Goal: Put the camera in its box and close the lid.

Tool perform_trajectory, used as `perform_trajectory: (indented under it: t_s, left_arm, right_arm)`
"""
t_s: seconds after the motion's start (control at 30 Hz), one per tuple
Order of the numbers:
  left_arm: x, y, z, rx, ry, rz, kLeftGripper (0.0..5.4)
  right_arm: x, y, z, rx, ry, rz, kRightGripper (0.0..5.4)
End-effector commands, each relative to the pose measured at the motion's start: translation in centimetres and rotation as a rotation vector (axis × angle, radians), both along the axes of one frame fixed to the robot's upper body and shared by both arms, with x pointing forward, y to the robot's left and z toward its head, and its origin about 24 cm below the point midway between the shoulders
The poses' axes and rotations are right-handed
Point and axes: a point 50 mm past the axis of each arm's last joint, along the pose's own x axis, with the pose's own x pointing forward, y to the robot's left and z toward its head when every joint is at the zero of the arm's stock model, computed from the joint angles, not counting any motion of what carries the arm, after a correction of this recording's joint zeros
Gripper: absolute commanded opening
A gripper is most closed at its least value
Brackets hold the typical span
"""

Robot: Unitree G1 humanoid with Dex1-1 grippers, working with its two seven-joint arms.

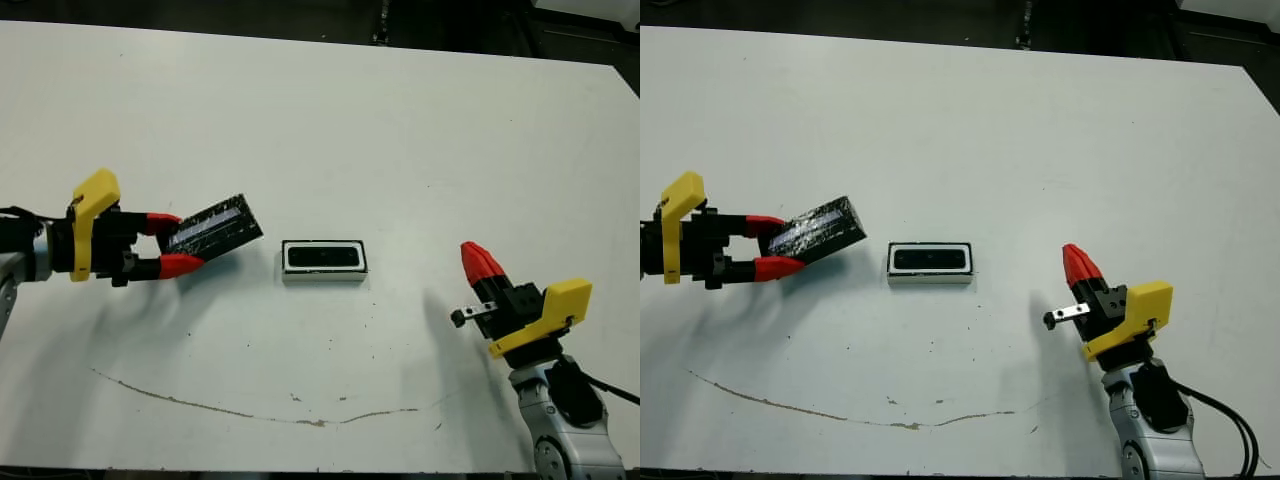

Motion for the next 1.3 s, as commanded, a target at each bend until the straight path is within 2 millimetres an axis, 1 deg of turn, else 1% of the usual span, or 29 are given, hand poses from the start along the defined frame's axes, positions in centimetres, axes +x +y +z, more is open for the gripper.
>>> perform_trajectory:
  t_s: [0.03, 0.17, 0.3, 0.67, 0.87, 1.03, 1.3]
  left_arm:
    - [0.6, -0.7, -0.2, 0.016, 0.011, -0.045, 3.17]
    - [1.1, -1.4, -0.4, 0.011, 0.018, -0.092, 3.17]
    - [1.8, -2.1, -1.4, -0.031, 0.069, -0.147, 3.17]
    - [3.0, -3.6, -2.9, 0.006, 0.092, -0.225, 3.17]
    - [3.1, -3.6, -3.4, 0.038, 0.109, -0.224, 3.17]
    - [3.0, -4.0, -3.5, 0.056, 0.124, -0.238, 3.17]
    - [2.2, -5.7, -3.5, 0.038, 0.091, -0.33, 3.17]
  right_arm:
    - [-0.2, -0.3, -0.2, -0.017, 0.019, -0.01, 0.0]
    - [-0.2, -0.2, -0.2, -0.019, 0.016, -0.008, 0.0]
    - [-0.2, -0.3, -0.2, -0.014, 0.019, -0.007, 0.0]
    - [-0.2, -0.2, -0.2, -0.016, 0.022, -0.007, 0.0]
    - [-0.2, -0.2, -0.1, -0.028, 0.017, -0.008, 0.0]
    - [-0.2, -0.2, -0.2, -0.016, 0.017, -0.004, 0.0]
    - [-0.2, -0.2, -0.2, -0.025, 0.017, -0.006, 0.0]
